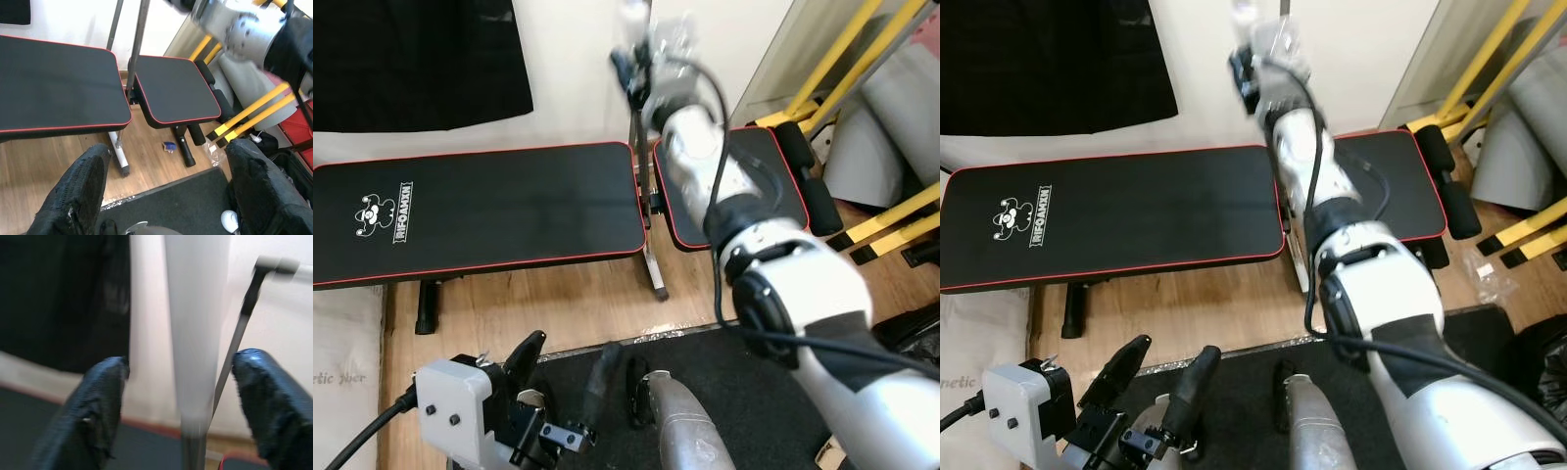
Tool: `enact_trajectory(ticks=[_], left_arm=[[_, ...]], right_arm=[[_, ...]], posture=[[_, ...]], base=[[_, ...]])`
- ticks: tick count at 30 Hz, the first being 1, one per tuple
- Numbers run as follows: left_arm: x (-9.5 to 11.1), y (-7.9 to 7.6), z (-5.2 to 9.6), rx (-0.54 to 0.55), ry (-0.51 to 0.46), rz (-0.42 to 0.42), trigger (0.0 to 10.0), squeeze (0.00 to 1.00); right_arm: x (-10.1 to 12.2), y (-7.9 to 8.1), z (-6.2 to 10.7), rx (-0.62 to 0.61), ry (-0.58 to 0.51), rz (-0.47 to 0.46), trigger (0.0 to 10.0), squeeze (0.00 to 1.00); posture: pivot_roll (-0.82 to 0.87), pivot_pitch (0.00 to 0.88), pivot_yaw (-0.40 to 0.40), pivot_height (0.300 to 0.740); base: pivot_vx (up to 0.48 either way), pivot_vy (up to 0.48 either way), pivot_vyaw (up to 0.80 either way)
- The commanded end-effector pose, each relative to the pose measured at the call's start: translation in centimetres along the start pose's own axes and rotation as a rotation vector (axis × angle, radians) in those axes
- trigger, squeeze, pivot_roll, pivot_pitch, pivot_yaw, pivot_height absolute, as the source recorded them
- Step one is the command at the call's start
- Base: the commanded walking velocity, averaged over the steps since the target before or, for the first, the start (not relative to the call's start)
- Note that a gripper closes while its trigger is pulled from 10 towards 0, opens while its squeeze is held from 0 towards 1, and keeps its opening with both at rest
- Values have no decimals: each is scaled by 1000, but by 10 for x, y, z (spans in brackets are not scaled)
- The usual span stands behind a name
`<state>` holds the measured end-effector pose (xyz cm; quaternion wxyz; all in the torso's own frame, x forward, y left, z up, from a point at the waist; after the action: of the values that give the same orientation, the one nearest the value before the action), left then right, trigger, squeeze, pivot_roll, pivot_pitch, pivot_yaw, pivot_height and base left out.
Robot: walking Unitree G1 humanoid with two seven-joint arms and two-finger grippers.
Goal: Sweep floor
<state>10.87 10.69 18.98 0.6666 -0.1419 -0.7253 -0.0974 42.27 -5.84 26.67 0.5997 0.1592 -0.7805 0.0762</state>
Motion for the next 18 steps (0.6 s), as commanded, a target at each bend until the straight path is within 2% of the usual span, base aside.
enact_trajectory(ticks=[1, 2, 6, 7, 8, 9, 10, 11, 12, 14, 15, 16, 17, 18], left_arm=[[-3, 0, 0, -2, 26, 8, 10000, 0], [-3, 0, 0, -2, 26, 8, 10000, 0], [-3, 6, -6, -6, 30, -10, 10000, 0], [-3, 8, -8, -5, 31, -17, 10000, 0], [-3, 8, -8, -5, 31, -17, 10000, 0], [-3, 9, -9, -4, 33, -23, 10000, 0], [-4, 12, -12, -4, 34, -30, 10000, 0], [-5, 14, -14, -2, 35, -38, 10000, 0], [-5, 14, -14, -2, 35, -38, 10000, 0], [-8, 19, -19, 6, 35, -55, 10000, 0], [-8, 19, -19, 6, 35, -55, 10000, 0], [-9, 20, -21, 9, 35, -58, 10000, 0], [-11, 24, -24, 17, 34, -73, 10000, 0], [-11, 24, -24, 17, 34, -73, 10000, 0]], right_arm=[[-19, -6, 8, 6, 71, 14, 10000, 1000], [-19, -6, 8, 6, 71, 14, 10000, 1000], [-47, -35, 35, 41, 135, -28, 10000, 1000], [-54, -44, 45, 17, 177, -33, 10000, 651], [-54, -44, 45, 17, 177, -33, 10000, 651], [-60, -50, 53, 1, 209, -35, 10000, 651], [-65, -54, 66, -10, 251, -38, 10000, 0], [-68, -53, 81, 10, 277, -64, 10000, 0], [-68, -53, 81, 10, 277, -64, 10000, 0], [-65, -45, 111, 68, 280, -74, 10000, 0], [-65, -45, 111, 68, 280, -74, 10000, 0], [-63, -43, 117, 83, 276, -73, 10000, 0], [-60, -46, 130, 72, 257, -69, 10000, 0], [-60, -46, 130, 72, 257, -69, 10000, 0]], posture=[[98, 361, -109, 740], [98, 361, -109, 740], [74, 320, -102, 740], [42, 299, -99, 740], [42, 299, -99, 740], [35, 293, -97, 740], [16, 275, -93, 740], [8, 263, -91, 740], [8, 263, -91, 740], [-7, 244, -86, 740], [-7, 244, -86, 740], [-7, 244, -86, 740], [-35, 208, -74, 740], [-35, 208, -74, 740]], base=[[0, 0, 0], [0, 0, 0], [0, 0, 0], [0, 0, 0], [0, 0, 0], [0, 0, 0], [0, 0, 0], [0, 0, -413], [0, 0, -413], [0, 0, -800], [0, 0, -800], [0, 0, -800], [0, 0, -800], [0, 0, -800]])
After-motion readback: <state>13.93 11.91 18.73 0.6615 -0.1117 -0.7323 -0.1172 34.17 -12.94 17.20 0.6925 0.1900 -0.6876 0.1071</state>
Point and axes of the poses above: a point about 5 cm out from each wrist's last joint towards the gripper, its own z axis pointing back from the gripper into the wrist, its own x axis along the axis of the wrist's last joint, y = z × x, the point moved 1 cm from there along -z, pointing out of the wrist towards the gripper, and after that the axes turned 14 degrees about -z, right-handed, at the moved point
